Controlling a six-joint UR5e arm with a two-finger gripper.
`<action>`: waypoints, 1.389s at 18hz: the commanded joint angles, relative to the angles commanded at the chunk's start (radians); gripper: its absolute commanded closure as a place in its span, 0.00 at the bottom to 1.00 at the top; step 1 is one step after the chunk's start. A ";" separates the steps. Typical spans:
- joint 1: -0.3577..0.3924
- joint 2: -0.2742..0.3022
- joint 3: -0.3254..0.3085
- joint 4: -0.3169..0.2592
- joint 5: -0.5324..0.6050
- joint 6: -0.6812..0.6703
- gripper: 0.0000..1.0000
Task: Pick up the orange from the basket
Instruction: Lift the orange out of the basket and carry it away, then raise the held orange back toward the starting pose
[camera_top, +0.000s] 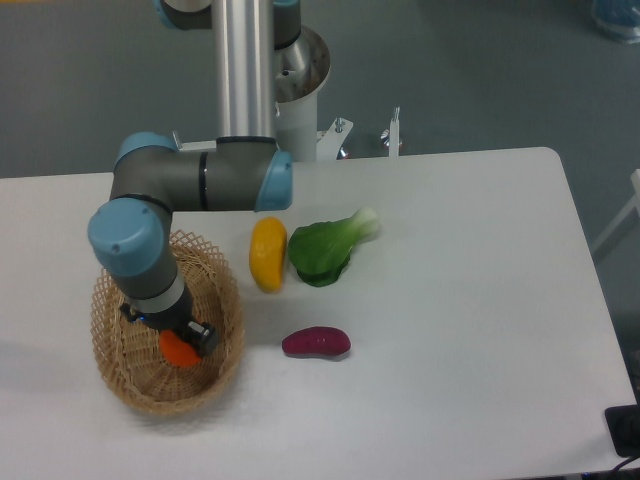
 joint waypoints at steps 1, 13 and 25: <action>0.018 0.006 0.006 -0.002 -0.008 0.006 0.61; 0.219 0.032 0.034 -0.011 -0.020 0.190 0.59; 0.483 0.026 0.066 -0.009 -0.025 0.629 0.57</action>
